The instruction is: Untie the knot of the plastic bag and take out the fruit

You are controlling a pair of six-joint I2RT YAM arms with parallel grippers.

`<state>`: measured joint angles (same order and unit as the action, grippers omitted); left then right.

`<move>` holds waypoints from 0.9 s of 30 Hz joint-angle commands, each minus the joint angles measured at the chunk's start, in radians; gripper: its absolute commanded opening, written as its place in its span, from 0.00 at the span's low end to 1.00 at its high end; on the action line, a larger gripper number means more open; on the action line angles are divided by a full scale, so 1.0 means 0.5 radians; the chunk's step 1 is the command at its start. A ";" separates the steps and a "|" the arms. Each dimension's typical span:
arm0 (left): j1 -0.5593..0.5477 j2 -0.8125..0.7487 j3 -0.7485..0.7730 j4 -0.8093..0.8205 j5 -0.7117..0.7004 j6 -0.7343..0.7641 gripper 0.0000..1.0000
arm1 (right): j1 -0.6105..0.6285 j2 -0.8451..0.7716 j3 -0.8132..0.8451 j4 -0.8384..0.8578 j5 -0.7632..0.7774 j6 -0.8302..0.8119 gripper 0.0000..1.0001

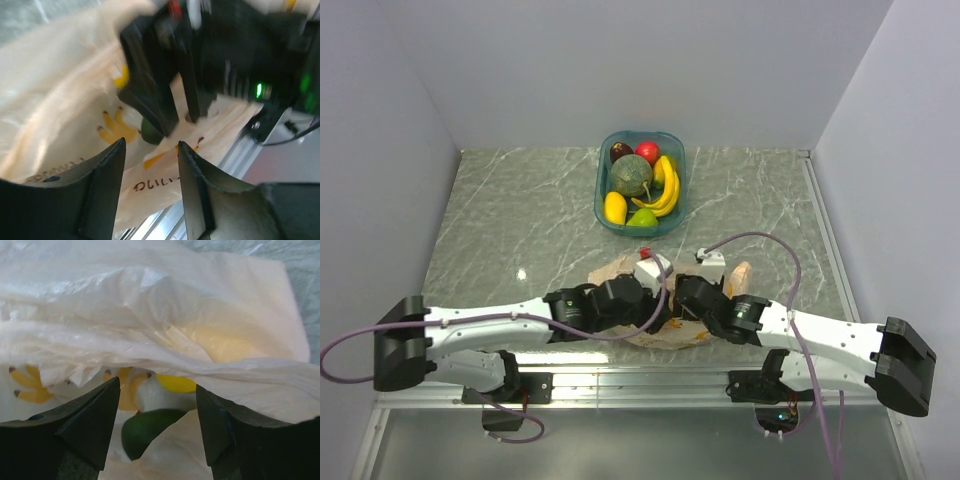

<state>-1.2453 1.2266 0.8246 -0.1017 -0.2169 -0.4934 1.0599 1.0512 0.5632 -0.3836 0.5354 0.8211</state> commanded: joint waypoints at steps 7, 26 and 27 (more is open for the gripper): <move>-0.181 0.283 -0.026 0.240 0.378 0.207 0.43 | -0.432 -0.050 -0.065 0.196 -0.135 0.085 0.67; -0.458 0.367 0.112 0.025 -0.004 0.168 0.37 | -0.660 -0.130 0.156 0.089 -0.433 -0.439 0.66; -0.458 0.339 0.118 0.022 -0.041 0.165 0.39 | -0.635 -0.133 0.171 0.010 -0.427 -0.427 0.66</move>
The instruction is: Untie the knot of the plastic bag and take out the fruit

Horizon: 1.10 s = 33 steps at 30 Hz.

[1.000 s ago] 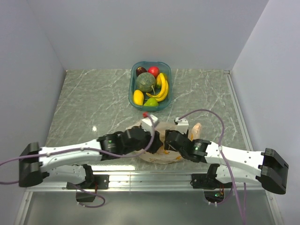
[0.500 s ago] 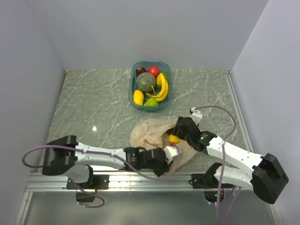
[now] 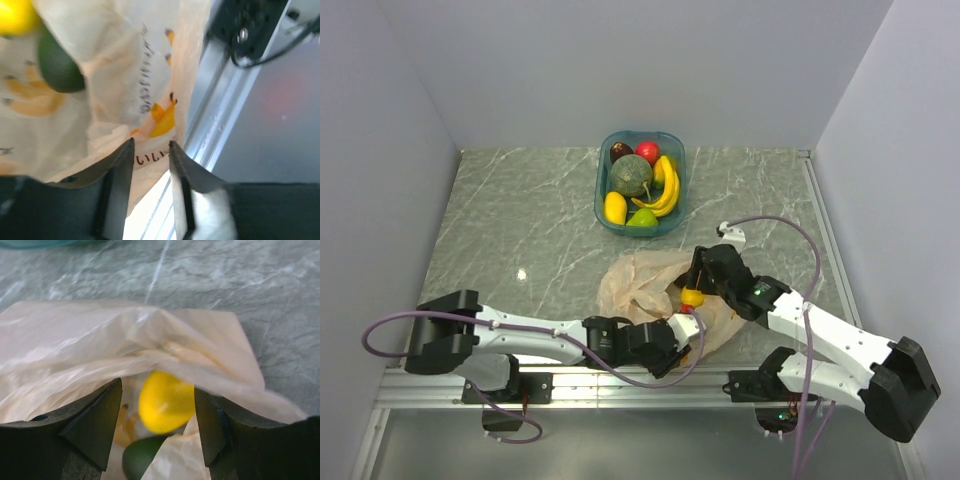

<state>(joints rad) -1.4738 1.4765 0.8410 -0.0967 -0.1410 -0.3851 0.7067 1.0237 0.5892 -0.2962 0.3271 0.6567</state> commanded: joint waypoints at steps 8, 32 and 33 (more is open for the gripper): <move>0.079 -0.271 0.284 -0.248 -0.503 -0.260 0.72 | 0.283 0.106 0.251 -0.460 0.257 0.456 0.66; 0.643 -1.183 0.180 -0.752 -0.930 -0.356 0.94 | 0.105 0.625 0.181 -0.190 0.358 0.957 0.75; 0.671 -1.198 0.165 -0.745 -0.930 -0.341 0.94 | 0.102 0.634 0.181 -0.169 0.346 0.939 0.75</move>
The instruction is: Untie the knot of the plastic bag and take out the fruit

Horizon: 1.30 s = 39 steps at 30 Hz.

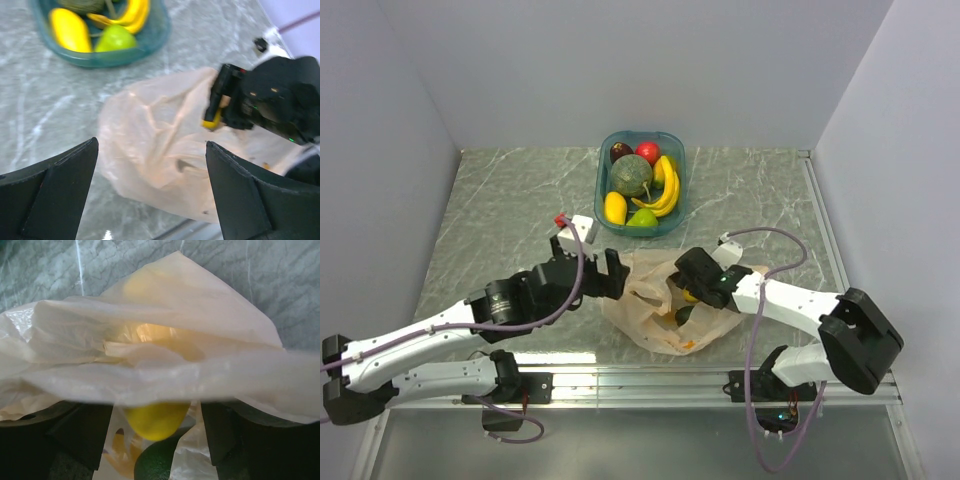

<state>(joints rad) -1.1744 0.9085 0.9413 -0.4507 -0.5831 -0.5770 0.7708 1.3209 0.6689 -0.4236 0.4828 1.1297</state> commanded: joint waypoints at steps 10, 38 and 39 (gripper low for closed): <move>0.265 -0.117 -0.201 0.101 0.009 0.194 0.94 | -0.011 -0.095 0.003 0.108 0.108 -0.256 0.80; 0.275 0.033 -0.189 0.073 0.111 0.065 0.93 | -0.020 -0.542 0.024 -0.003 -0.223 -0.762 0.06; 0.275 0.036 -0.186 0.079 0.114 0.071 0.93 | -0.020 -0.577 0.012 0.007 -0.278 -0.790 0.05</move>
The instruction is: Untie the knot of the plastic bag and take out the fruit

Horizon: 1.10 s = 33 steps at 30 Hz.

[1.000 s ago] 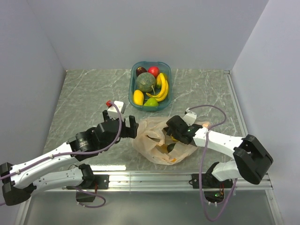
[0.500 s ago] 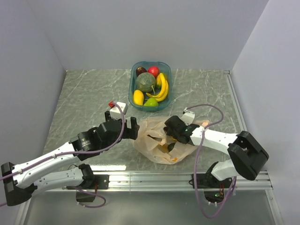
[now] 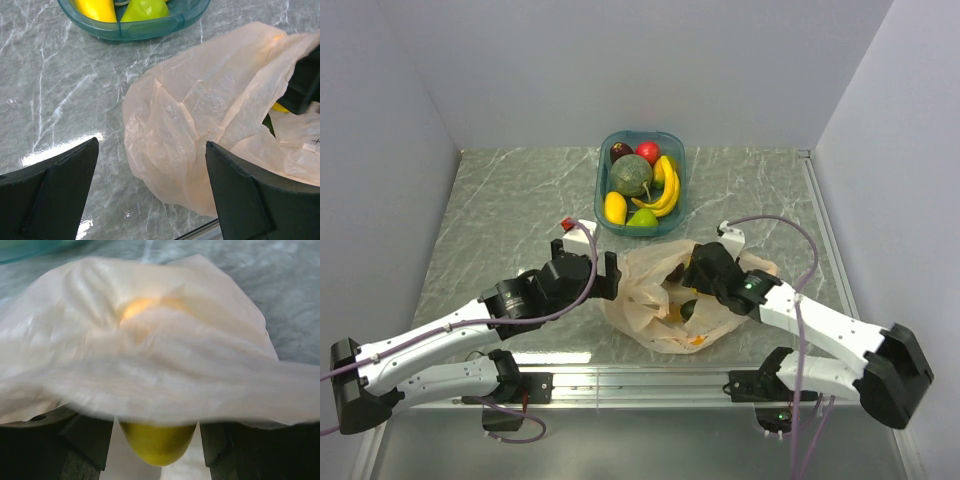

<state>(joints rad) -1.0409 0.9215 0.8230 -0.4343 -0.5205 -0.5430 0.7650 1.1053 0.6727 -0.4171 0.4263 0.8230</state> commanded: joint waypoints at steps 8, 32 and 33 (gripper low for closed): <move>0.008 0.078 0.106 0.056 0.013 0.021 0.93 | -0.008 -0.244 0.066 -0.101 -0.762 -0.520 0.02; 0.477 0.004 0.115 -0.089 -0.030 0.147 0.99 | -0.027 -0.367 1.047 -0.765 -0.856 -1.198 0.00; 0.498 -0.014 0.103 -0.076 -0.011 0.169 0.99 | -0.033 -0.324 1.099 -0.728 -0.859 -1.250 0.00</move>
<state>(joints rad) -0.8131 0.9516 0.8608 -0.4919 -0.5545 -0.5026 0.7609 0.8993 1.1530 -0.8062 -0.0639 0.2619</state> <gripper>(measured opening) 0.993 0.660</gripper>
